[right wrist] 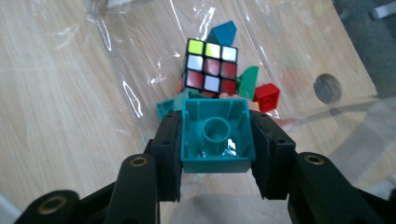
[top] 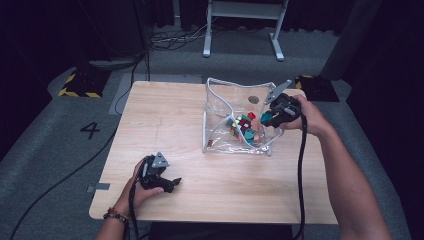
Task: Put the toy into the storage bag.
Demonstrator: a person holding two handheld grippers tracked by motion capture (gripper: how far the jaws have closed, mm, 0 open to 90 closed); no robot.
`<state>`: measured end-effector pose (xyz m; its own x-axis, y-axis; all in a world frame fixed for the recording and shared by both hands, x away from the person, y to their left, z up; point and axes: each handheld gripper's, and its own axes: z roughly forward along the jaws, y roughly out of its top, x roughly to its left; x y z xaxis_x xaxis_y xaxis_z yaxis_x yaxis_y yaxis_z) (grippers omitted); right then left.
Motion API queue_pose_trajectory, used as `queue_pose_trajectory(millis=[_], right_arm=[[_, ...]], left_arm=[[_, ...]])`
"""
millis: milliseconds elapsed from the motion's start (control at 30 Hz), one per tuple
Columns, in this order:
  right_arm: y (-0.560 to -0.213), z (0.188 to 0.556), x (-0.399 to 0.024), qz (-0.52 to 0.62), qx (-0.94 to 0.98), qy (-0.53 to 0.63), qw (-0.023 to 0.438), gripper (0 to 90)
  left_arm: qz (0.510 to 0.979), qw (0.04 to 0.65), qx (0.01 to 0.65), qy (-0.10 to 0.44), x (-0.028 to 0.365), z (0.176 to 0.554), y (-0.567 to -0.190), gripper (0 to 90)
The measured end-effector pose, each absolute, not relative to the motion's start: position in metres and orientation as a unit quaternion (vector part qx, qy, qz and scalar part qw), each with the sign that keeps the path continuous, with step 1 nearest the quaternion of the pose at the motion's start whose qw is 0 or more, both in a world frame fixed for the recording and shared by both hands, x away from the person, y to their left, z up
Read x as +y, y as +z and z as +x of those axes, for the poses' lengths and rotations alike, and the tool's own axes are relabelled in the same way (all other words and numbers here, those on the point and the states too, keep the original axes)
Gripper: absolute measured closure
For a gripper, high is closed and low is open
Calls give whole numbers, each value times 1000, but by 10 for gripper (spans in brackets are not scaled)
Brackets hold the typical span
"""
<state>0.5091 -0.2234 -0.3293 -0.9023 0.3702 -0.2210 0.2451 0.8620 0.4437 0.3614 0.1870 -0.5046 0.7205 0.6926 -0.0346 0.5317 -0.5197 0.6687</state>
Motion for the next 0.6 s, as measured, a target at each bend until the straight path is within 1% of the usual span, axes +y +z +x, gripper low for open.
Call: queue_pose_trajectory(millis=[367, 600], right_arm=[[-329, 509, -241, 179, 947, 211, 163, 590], [-330, 508, -242, 174, 948, 206, 167, 573]], left_arm=[[863, 338, 355, 119, 187, 361, -505, 89], [863, 339, 355, 119, 187, 361, -505, 89]])
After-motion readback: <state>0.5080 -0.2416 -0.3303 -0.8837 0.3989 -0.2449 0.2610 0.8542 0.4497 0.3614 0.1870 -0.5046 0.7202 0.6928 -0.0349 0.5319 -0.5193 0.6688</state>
